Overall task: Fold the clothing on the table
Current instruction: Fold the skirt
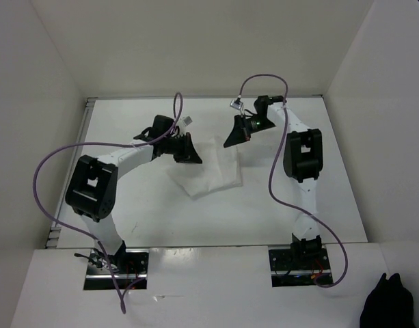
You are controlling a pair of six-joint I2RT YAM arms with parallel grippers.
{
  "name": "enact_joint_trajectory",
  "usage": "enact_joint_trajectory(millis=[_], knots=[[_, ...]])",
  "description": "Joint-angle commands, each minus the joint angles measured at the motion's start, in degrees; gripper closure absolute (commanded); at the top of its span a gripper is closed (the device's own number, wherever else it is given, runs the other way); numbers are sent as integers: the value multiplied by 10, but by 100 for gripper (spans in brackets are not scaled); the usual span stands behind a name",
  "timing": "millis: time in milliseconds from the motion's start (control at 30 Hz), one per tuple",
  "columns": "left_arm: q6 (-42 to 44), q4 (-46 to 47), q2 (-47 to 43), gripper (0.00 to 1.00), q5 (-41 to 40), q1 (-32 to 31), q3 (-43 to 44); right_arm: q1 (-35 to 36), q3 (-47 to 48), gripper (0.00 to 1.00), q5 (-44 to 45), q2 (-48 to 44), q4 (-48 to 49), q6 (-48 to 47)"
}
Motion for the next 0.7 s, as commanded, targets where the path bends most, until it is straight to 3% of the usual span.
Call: enact_joint_trajectory(millis=[0,133,233,267,367,467,567,633,667], knots=[[18,-18,59,98,-30,3,-20,33,79,100,2,110,-10,33],[18,-12,86,98,-58,3,-20,54,111,100,20,151,12,69],[18,-12,92,98,-75,8,-20,54,84,100,55,165,135,166],[18,-12,92,98,-75,8,-20,54,56,100,72,165,218,193],[24,-24,98,98,-89,14,-20,54,19,100,107,165,314,271],[29,-38,73,96,-103,14,-25,42,51,100,81,172,254,249],[29,-47,8,92,-130,14,-9,35,64,98,53,102,194,202],[24,-75,-50,86,-152,6,39,30,50,91,53,10,179,194],[24,-100,-91,70,-167,0,59,30,50,70,53,-23,174,194]])
